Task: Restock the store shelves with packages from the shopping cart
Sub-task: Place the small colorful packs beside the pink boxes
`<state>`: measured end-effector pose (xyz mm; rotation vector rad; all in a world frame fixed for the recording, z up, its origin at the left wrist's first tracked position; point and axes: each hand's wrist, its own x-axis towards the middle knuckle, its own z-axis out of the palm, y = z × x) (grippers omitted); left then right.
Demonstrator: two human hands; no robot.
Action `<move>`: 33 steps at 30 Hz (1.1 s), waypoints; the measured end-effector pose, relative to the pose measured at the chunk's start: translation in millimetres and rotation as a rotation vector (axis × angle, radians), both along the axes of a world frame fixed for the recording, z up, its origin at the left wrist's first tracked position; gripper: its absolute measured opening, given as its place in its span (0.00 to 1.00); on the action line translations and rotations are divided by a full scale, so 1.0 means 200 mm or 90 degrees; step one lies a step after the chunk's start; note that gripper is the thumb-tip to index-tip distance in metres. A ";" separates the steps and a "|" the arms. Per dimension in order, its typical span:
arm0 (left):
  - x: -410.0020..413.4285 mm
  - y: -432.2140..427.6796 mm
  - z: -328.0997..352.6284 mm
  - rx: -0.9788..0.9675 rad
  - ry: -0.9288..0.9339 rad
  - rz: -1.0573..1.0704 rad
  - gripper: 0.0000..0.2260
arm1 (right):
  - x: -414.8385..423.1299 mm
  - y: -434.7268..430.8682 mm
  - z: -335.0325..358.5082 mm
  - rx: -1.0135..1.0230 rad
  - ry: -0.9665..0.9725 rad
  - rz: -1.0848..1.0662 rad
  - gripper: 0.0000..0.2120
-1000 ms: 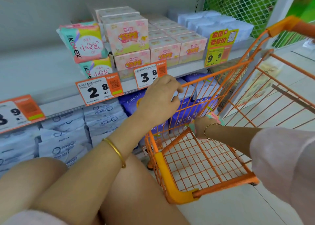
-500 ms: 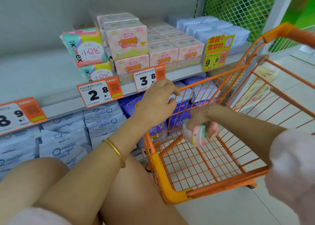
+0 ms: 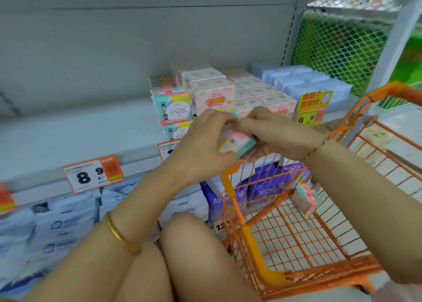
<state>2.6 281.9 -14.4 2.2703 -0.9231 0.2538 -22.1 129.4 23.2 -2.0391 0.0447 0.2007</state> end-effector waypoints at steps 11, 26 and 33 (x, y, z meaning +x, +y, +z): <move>0.22 0.40 0.23 -0.130 -0.202 0.192 0.21 | 0.21 0.40 0.13 0.117 -0.219 0.067 0.04; 0.77 0.50 0.18 -0.486 0.217 0.156 0.18 | 0.43 0.43 -0.08 -0.448 -0.413 0.133 0.22; 0.78 0.45 0.08 -0.424 0.356 0.116 0.15 | 0.43 0.42 -0.11 -0.457 -0.414 0.136 0.25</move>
